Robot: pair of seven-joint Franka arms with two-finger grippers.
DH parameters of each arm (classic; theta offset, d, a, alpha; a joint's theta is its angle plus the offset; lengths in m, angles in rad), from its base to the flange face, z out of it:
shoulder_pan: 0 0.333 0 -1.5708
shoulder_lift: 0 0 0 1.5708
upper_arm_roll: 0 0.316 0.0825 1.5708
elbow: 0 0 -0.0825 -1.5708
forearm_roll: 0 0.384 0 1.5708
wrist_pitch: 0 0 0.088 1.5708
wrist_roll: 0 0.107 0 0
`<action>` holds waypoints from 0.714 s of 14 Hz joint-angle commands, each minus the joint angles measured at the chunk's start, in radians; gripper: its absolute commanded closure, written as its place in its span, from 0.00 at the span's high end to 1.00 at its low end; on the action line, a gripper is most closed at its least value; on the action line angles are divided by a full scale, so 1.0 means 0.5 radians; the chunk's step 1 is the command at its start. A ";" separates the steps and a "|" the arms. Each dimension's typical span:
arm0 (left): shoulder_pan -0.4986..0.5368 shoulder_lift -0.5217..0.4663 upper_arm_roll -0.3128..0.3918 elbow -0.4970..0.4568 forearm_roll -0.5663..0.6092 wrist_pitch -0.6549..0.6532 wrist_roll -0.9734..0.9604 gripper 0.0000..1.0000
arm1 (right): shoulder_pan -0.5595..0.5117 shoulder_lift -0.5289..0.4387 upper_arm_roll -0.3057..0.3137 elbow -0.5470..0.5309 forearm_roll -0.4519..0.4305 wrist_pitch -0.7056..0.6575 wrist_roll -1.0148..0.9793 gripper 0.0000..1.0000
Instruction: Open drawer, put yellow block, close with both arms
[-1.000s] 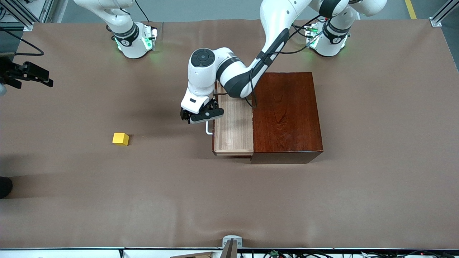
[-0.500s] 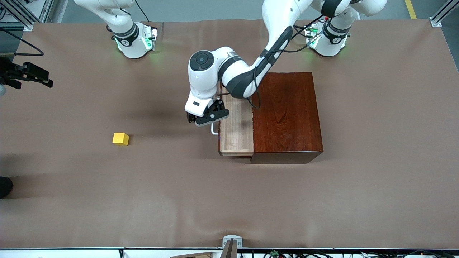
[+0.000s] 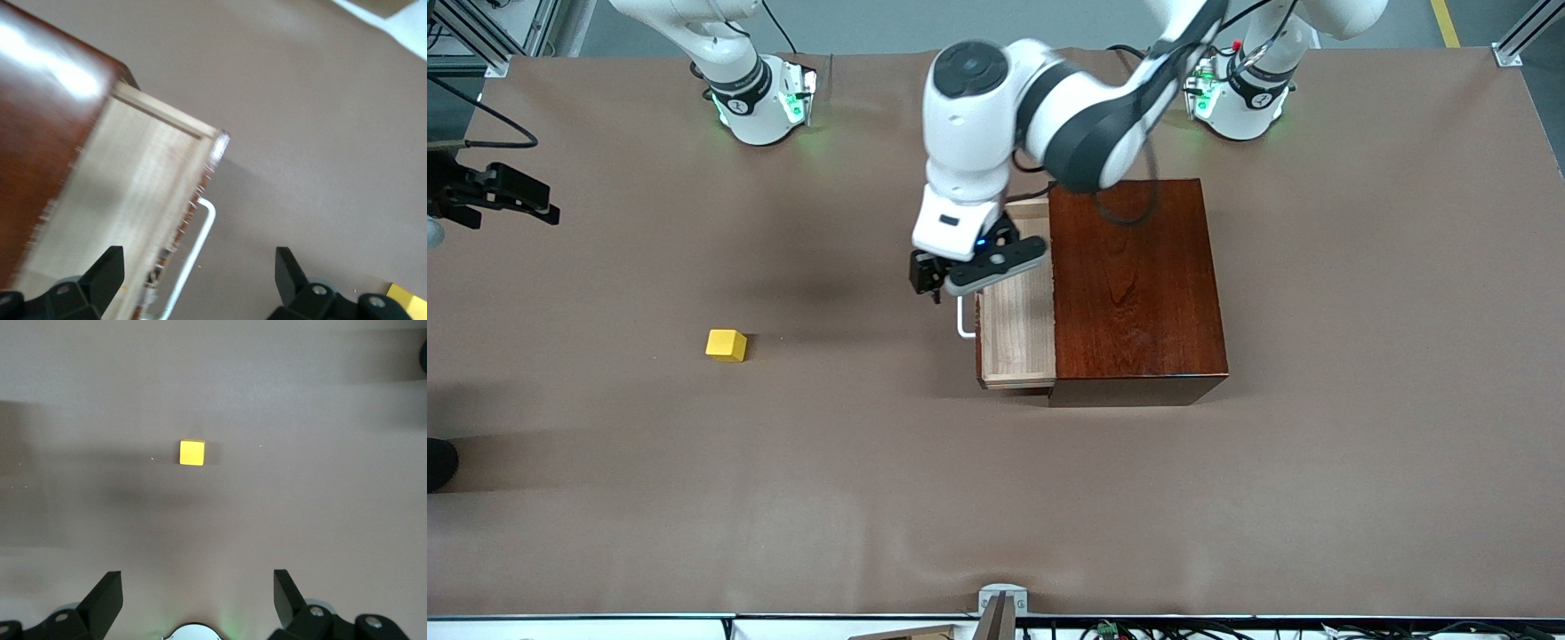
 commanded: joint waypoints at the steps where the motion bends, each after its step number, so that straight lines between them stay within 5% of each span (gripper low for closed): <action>1: 0.110 -0.242 0.020 -0.095 0.036 -0.240 0.125 1.00 | -0.027 0.095 0.022 0.080 0.009 0.067 -0.018 1.00; 10: 0.680 -0.666 0.017 -0.107 0.137 -0.907 0.811 1.00 | 0.038 0.346 0.032 -0.061 0.012 0.395 0.022 1.00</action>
